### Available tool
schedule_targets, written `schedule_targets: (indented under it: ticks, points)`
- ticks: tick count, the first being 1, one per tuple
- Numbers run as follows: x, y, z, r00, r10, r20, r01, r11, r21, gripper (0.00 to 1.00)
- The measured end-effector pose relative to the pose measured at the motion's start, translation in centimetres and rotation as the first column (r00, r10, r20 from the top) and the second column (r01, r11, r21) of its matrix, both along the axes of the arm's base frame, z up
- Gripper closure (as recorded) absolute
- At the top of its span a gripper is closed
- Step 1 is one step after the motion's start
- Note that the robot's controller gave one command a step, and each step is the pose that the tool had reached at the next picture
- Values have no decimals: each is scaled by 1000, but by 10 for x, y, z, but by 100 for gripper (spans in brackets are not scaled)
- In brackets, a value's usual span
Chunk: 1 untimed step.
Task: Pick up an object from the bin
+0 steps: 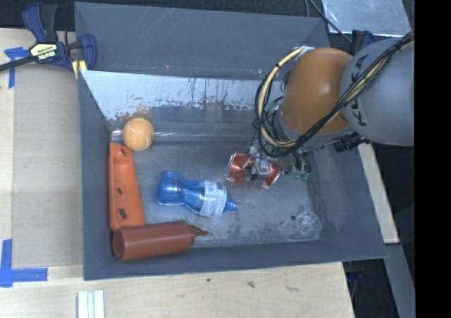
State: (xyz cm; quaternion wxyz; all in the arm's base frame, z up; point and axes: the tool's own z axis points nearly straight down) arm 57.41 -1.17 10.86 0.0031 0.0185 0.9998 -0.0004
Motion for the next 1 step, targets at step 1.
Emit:
schedule_targets:
  ticks: [1]
  points:
    - [-16,3,257,1000,0,2,0,1000,1,100]
